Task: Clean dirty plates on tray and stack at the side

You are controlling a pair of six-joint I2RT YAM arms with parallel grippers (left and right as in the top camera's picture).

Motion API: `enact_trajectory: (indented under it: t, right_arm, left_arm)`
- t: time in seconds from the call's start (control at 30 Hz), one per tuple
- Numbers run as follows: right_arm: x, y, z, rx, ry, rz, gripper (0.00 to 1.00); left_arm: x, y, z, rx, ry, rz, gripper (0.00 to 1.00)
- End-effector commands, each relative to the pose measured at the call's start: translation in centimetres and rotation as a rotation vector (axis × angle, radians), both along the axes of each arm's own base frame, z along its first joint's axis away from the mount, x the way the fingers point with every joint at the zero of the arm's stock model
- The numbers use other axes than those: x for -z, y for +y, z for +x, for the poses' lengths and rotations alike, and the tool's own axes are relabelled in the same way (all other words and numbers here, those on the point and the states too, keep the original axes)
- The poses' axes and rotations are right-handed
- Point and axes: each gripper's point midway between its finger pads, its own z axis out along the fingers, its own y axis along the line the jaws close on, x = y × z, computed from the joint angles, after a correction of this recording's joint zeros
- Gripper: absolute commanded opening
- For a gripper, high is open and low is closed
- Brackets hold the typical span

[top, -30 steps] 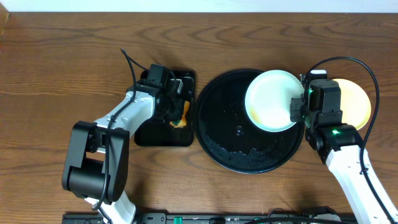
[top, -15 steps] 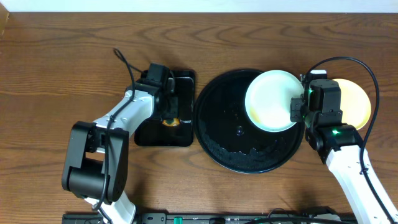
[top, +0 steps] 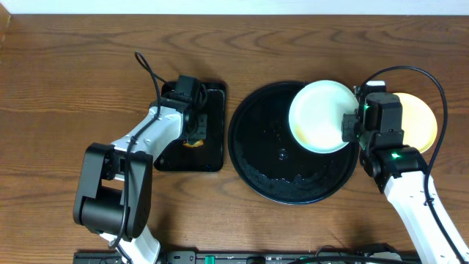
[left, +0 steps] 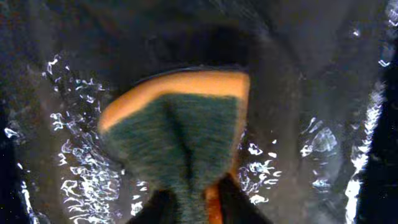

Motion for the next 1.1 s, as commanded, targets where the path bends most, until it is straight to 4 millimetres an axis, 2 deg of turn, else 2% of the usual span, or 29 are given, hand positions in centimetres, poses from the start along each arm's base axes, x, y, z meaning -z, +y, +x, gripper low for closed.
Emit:
enact_trajectory:
  t: [0.0,0.03,0.17,0.3,0.4,0.5,0.63,0.67,0.7,0.8,1.07]
  right_arm:
    - [-1.7,1.1,0.7,-0.07,-0.059,-0.03,0.01]
    - [-2.0,1.3,0.8,-0.087,-0.074,-0.041,0.01]
    - [-3.2,2.2,1.2,-0.147,-0.119,-0.114,0.01]
    - [-3.7,2.7,1.3,-0.188,-0.134,-0.219,0.01]
    - [-4.1,2.9,1.2,-0.182,-0.141,-0.293,0.01]
    - [-4.6,3.1,1.1,-0.179,-0.151,-0.363,0.01]
    - [-5.7,3.8,1.1,-0.188,-0.18,-0.462,0.01]
    - [-6.0,4.0,1.0,-0.191,-0.187,-0.491,0.01]
    - [-6.3,4.2,1.0,-0.19,-0.194,-0.518,0.01]
    - [-7.1,4.7,0.8,-0.187,-0.216,-0.58,0.01]
    - [-7.8,5.2,0.6,-0.185,-0.236,-0.627,0.01]
  left_arm:
    - [-1.1,-1.5,0.0,0.071,-0.009,-0.069,0.4]
    - [-1.4,-1.5,0.1,0.071,-0.017,-0.071,0.48]
    - [-3.1,-1.6,0.5,0.073,-0.066,-0.081,0.61]
    - [-5.5,-1.4,1.1,0.068,-0.137,-0.077,0.64]
    - [-7.4,-1.1,1.3,0.055,-0.19,-0.071,0.7]
    - [-8.5,-1.0,1.3,0.054,-0.217,-0.072,0.7]
    - [-8.9,-0.8,1.3,0.032,-0.227,-0.066,0.71]
    - [-8.9,-0.5,1.4,0.005,-0.228,-0.06,0.71]
    - [-8.9,-0.2,1.5,-0.028,-0.23,-0.051,0.76]
    - [-8.9,0.6,1.6,-0.1,-0.237,-0.03,0.77]
    - [-8.9,0.7,1.7,-0.103,-0.239,-0.025,0.77]
